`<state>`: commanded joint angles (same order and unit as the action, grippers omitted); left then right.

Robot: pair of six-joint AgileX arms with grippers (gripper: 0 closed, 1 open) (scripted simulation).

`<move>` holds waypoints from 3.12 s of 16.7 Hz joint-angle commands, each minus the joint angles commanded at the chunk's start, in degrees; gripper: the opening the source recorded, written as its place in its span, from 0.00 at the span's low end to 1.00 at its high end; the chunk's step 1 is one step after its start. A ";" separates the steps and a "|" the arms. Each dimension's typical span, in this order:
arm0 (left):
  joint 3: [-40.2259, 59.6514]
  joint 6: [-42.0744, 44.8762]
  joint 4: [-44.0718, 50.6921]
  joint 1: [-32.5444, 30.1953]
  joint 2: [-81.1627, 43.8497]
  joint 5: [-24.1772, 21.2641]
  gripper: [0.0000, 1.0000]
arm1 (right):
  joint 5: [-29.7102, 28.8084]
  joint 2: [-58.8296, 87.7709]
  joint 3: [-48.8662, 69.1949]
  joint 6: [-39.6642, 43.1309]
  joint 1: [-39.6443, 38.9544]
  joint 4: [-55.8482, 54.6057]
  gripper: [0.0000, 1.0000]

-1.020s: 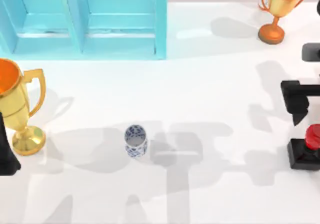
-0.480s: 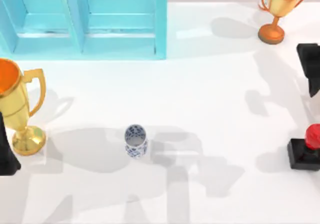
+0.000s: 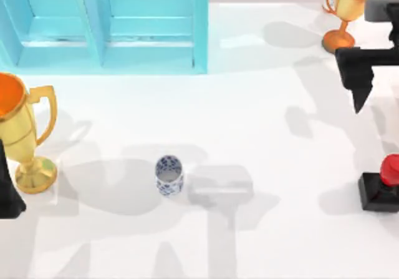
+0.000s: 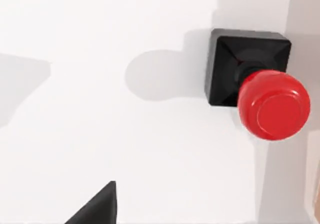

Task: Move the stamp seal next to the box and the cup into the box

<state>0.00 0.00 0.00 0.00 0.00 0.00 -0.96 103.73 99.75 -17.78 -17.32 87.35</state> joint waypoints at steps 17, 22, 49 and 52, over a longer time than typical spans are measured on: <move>0.00 0.00 0.00 0.00 0.00 0.00 1.00 | -4.09 44.23 52.07 -36.45 -35.68 3.20 1.00; 0.00 0.00 0.00 0.00 0.00 0.00 1.00 | -4.07 43.82 49.60 -36.25 -35.49 0.93 1.00; 0.00 0.00 0.00 0.00 0.00 0.00 1.00 | -4.01 41.53 28.73 -35.79 -35.03 -17.50 0.00; 0.00 0.00 0.00 0.00 0.00 0.00 1.00 | -4.01 41.53 28.73 -35.79 -35.03 -17.50 0.00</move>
<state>0.00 0.00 0.00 0.00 0.00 0.00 -4.97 145.26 128.47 -53.57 -52.35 69.84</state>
